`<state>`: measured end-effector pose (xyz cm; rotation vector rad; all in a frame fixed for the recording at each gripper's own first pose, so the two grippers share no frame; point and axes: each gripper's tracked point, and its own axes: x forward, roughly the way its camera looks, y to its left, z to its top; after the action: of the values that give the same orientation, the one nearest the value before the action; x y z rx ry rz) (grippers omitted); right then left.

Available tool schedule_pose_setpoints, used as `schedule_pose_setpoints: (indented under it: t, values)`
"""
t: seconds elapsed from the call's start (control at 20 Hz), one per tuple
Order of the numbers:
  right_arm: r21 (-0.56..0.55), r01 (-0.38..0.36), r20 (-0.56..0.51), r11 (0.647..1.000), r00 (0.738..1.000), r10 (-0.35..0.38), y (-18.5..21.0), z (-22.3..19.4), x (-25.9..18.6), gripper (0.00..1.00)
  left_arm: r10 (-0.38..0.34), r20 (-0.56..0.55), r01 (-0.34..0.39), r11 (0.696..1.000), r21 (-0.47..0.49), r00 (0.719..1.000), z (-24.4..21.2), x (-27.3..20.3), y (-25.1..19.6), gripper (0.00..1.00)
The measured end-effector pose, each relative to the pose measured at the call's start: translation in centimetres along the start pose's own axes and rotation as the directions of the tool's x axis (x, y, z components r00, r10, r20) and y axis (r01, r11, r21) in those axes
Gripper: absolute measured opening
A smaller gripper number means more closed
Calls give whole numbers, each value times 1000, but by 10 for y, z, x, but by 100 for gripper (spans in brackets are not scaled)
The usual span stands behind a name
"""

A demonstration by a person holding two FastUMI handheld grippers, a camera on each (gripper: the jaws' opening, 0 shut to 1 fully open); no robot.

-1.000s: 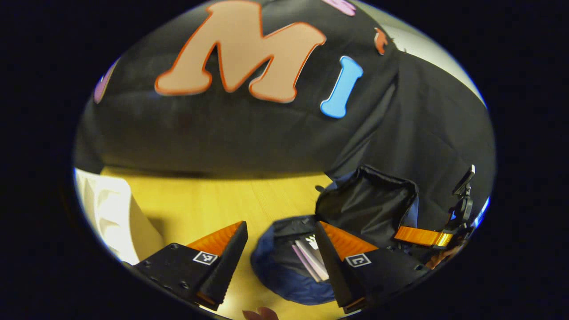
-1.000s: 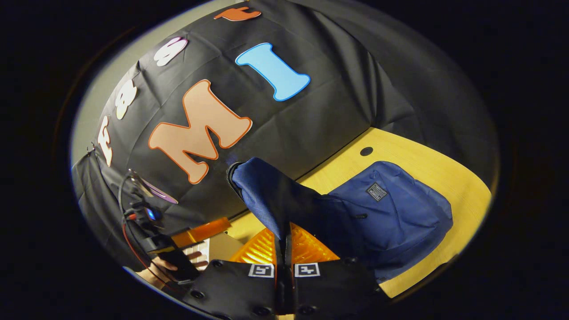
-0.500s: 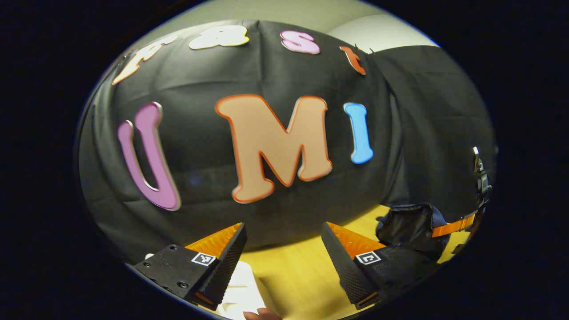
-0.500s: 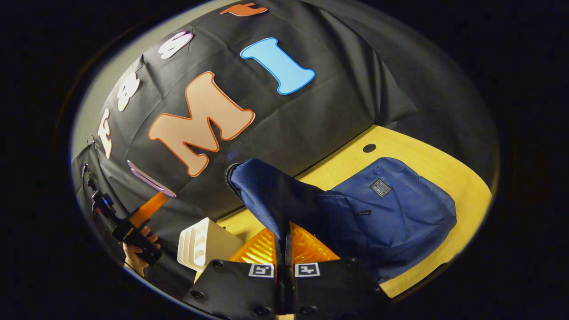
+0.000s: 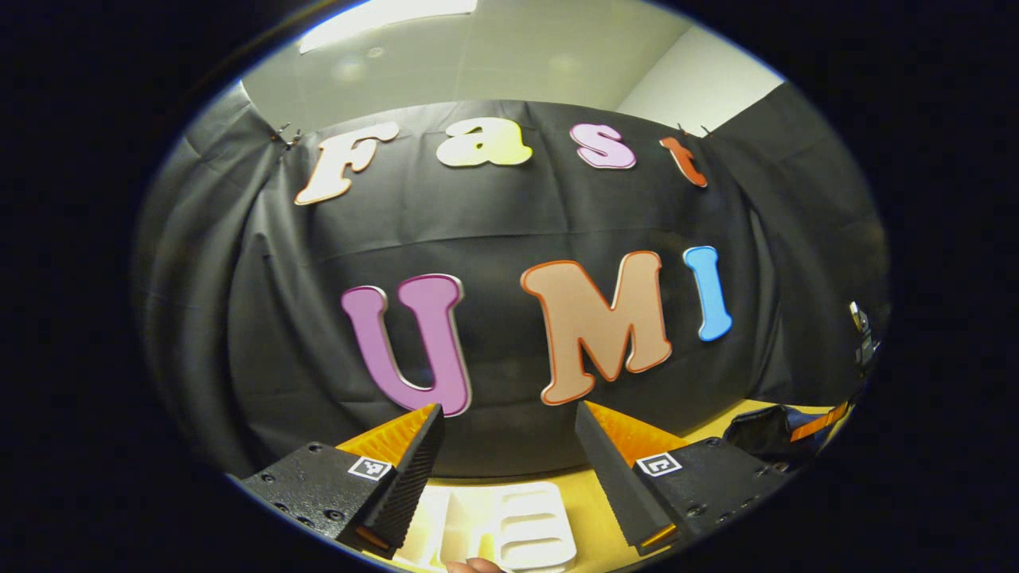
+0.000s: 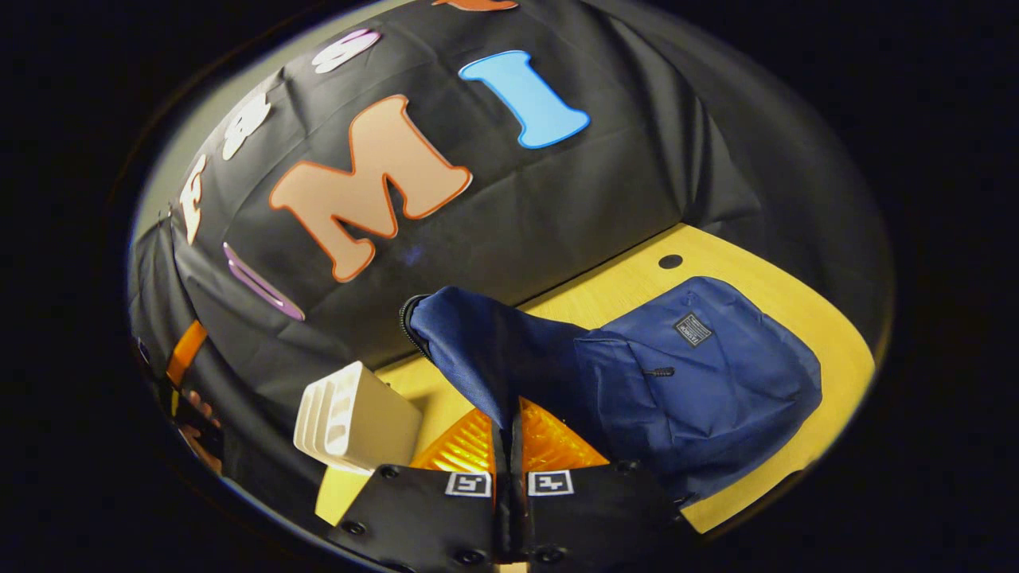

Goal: Open the schoolbag, grab two books from the bookshelf and put them into the schoolbag.

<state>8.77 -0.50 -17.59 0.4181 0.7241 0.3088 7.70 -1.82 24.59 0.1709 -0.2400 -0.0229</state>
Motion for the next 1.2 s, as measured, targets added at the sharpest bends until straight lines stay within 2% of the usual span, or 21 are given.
schedule_pose_setpoints:
  t: [0.15,0.3,0.35,0.45,0.5,0.55,0.6,0.85,0.9,0.95,1.15,1.2]
  values:
    - [-128,30,-29,991,999,-34,7,-19,9,3,56,6,-55,998,-30,998,10,-12,29,99]
    - [-264,58,-62,963,995,-77,12,-42,19,2,92,8,-92,995,-32,996,14,-18,40,99]
    - [-310,65,-72,948,993,-92,12,-51,23,3,95,4,-95,995,-32,995,13,-22,46,95]
    - [-392,78,-84,917,989,-120,7,-67,30,4,99,-4,-100,994,-40,995,12,-24,48,95]
    - [-425,81,-93,902,987,-132,4,-75,31,4,98,-6,-99,994,-48,995,12,-27,47,99]
    - [-460,81,-104,884,984,-144,3,-85,35,4,99,-8,-99,994,-53,995,12,-27,48,95]
    - [-495,82,-109,865,982,-155,5,-94,40,3,97,-5,-98,994,-53,995,13,-28,48,99]
    - [-597,82,-124,798,973,-193,-1,-115,44,2,80,2,-80,996,-33,997,14,-28,43,99]
    - [-612,84,-124,787,972,-199,-3,-118,45,3,76,0,-76,996,-39,997,13,-28,41,95]
    - [-631,84,-125,772,970,-207,-6,-121,48,4,71,-1,-71,996,-47,997,13,-27,39,99]
    - [-716,87,-114,692,964,-239,-13,-128,53,3,65,-18,-66,996,-52,998,5,-26,35,99]
    - [-733,88,-106,674,965,-242,-13,-128,53,5,62,-19,-63,997,-53,998,3,-25,34,95]
